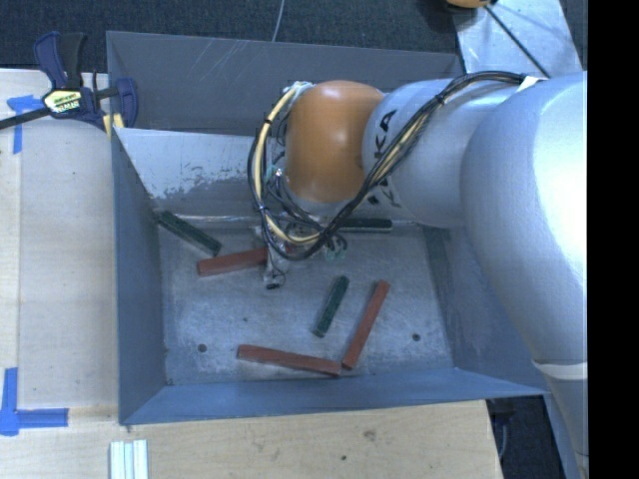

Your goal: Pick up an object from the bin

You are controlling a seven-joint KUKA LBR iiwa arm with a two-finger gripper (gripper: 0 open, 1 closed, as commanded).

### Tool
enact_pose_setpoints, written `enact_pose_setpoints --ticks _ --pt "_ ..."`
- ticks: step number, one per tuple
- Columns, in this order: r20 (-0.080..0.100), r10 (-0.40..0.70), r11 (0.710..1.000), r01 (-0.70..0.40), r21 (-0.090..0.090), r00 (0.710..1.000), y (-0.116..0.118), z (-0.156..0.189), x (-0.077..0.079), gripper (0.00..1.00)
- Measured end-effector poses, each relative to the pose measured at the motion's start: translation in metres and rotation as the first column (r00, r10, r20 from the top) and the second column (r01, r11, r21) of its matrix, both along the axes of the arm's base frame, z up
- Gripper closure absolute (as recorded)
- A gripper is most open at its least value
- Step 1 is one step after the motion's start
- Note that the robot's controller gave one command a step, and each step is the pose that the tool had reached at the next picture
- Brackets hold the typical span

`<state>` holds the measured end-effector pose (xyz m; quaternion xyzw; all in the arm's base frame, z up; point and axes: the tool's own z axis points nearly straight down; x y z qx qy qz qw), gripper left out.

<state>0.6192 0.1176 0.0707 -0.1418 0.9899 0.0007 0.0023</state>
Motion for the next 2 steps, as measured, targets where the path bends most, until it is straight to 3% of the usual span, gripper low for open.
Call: enact_pose_setpoints --ticks 1,2 --pt "0.0 -0.001 1.0 0.001 0.0 1.0 0.0 0.0 0.0 1.0" --pt "-0.001 -0.044 0.999 0.044 -0.001 0.999 -0.003 0.131 -0.004 1.0"
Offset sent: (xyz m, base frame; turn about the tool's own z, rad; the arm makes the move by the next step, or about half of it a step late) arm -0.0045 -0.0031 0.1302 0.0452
